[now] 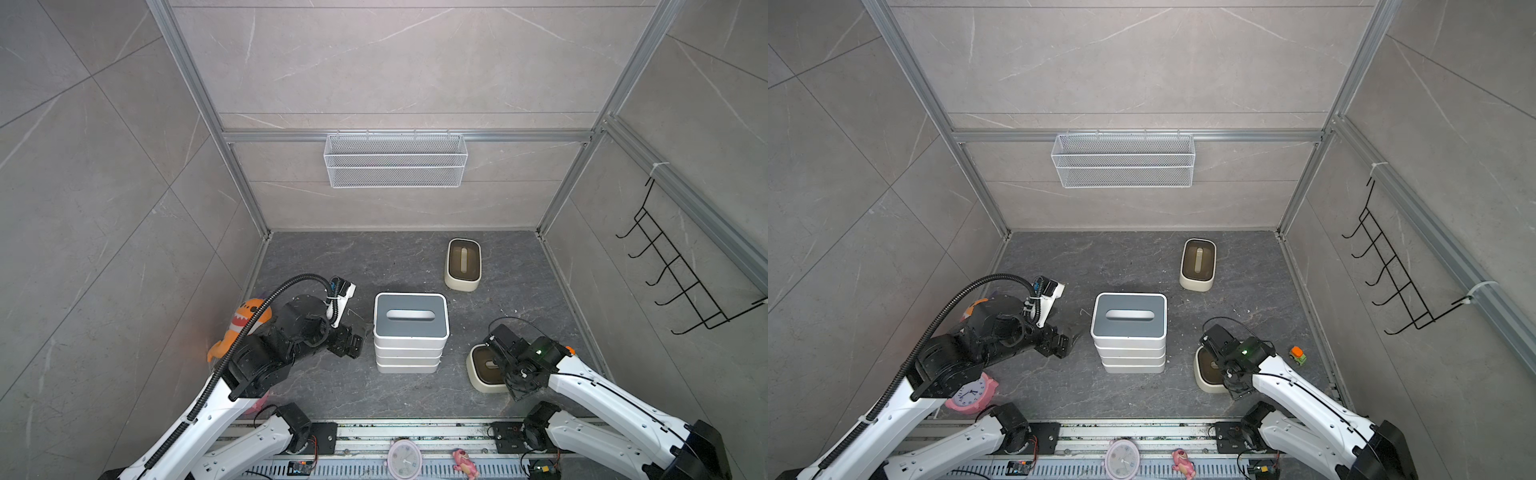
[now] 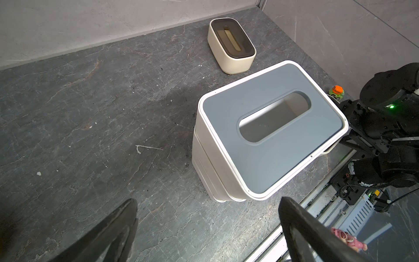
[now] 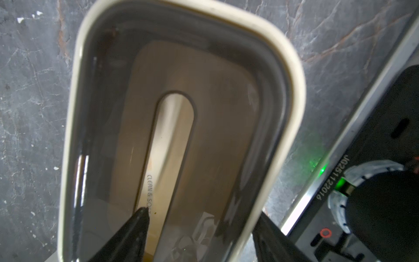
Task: Stack the tissue boxes
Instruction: Pick up the tissue box from the center of the board.
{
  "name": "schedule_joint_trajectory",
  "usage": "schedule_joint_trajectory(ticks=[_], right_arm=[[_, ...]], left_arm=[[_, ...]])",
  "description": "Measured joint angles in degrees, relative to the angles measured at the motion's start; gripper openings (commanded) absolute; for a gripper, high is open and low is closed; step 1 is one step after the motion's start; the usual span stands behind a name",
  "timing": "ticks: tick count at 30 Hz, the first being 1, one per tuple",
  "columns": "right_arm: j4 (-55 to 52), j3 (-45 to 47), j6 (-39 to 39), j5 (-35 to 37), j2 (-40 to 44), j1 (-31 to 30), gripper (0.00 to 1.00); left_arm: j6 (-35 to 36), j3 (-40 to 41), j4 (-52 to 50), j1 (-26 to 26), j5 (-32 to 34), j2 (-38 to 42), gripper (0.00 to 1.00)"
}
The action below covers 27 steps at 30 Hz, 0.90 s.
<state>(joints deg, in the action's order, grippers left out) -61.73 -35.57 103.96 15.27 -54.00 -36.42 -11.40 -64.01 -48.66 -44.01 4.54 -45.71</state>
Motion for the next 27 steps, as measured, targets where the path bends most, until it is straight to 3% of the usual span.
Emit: schedule_joint_trajectory(ticks=[10,27], right_arm=[[2.3,2.4,0.2,0.5,-0.4,0.4,0.72],[3.8,3.0,-2.0,0.6,-1.4,2.3,0.56]], left_arm=[[0.0,0.0,0.0,0.0,0.0,0.0,1.0],[0.0,0.0,0.0,0.0,0.0,-0.2,1.0]])
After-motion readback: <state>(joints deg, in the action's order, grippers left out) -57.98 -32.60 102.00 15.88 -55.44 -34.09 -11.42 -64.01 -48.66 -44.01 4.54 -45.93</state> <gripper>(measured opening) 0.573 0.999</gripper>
